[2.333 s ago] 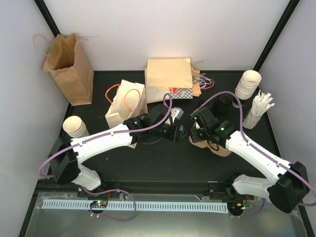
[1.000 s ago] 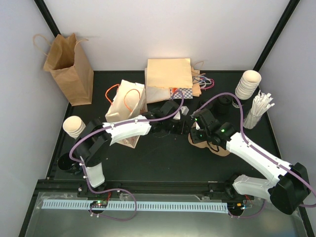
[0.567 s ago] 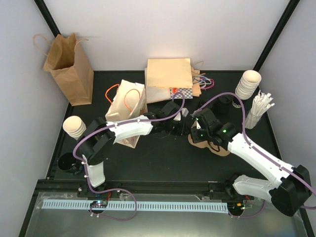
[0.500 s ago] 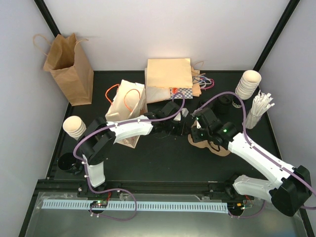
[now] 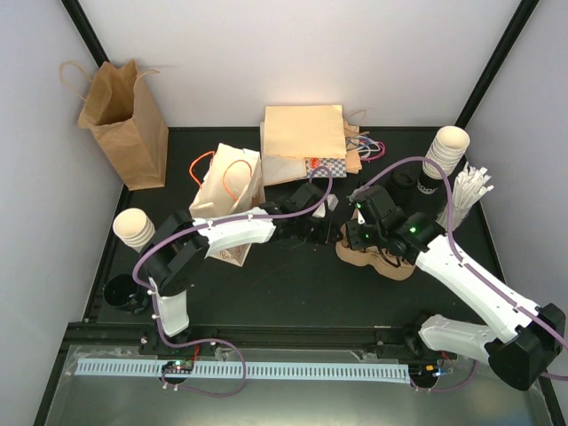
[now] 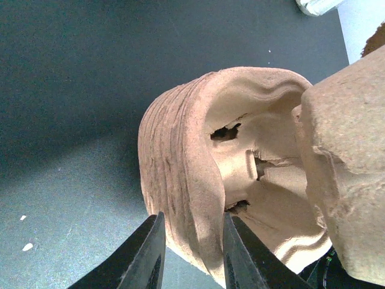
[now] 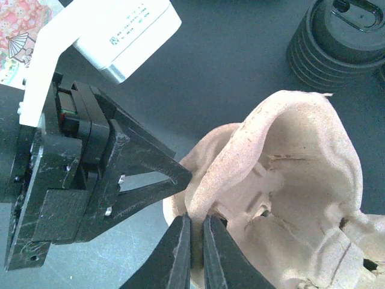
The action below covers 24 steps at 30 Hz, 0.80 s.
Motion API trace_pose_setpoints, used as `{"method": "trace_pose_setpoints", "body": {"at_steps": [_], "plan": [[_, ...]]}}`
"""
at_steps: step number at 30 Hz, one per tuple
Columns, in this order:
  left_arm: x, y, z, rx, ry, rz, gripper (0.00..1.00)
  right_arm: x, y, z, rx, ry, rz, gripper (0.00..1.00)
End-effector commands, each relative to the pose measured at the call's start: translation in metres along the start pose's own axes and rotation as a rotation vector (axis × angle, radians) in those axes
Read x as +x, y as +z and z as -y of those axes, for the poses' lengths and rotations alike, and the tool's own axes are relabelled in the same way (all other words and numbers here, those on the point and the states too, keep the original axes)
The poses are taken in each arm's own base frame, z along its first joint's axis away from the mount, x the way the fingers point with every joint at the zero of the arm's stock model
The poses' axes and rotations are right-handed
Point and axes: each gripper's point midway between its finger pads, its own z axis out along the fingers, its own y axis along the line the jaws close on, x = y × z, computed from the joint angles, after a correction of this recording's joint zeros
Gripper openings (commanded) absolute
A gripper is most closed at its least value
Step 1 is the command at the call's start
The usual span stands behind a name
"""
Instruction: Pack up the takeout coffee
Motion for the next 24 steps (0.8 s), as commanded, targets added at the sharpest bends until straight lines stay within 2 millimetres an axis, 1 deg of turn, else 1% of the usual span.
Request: {"method": "trace_pose_setpoints", "body": {"at_steps": [1, 9, 10, 11, 14, 16, 21, 23, 24], "plan": [[0.001, 0.004, -0.001, -0.015, 0.015, -0.002, 0.28, -0.01, -0.016, 0.0, -0.001, -0.013, 0.043, 0.11], [0.003, 0.008, 0.002, -0.02, 0.03, -0.007, 0.28, 0.001, -0.012, -0.009, -0.06, -0.017, 0.004, 0.13], [0.002, 0.008, 0.002, -0.022, 0.031, -0.006, 0.28, 0.002, -0.012, -0.01, -0.066, -0.015, 0.0, 0.15], [0.002, 0.009, 0.002, -0.022, 0.033, -0.006, 0.29, 0.003, -0.012, -0.011, -0.071, -0.013, -0.001, 0.19], [0.002, 0.01, 0.002, -0.025, 0.034, -0.009, 0.29, 0.002, -0.016, -0.009, -0.065, -0.005, 0.012, 0.28], [0.002, 0.01, 0.002, -0.027, 0.038, -0.01, 0.29, 0.002, -0.019, -0.003, -0.041, 0.007, 0.026, 0.34], [0.003, 0.011, 0.0, -0.036, 0.041, -0.013, 0.29, 0.007, -0.021, 0.025, 0.11, 0.066, 0.02, 0.41], [0.003, 0.01, -0.001, -0.041, 0.044, -0.01, 0.29, 0.01, -0.021, 0.035, 0.169, 0.102, 0.006, 0.53], [0.003, 0.01, -0.001, -0.042, 0.045, -0.01, 0.29, 0.011, -0.02, 0.041, 0.195, 0.125, 0.003, 0.61]]}}
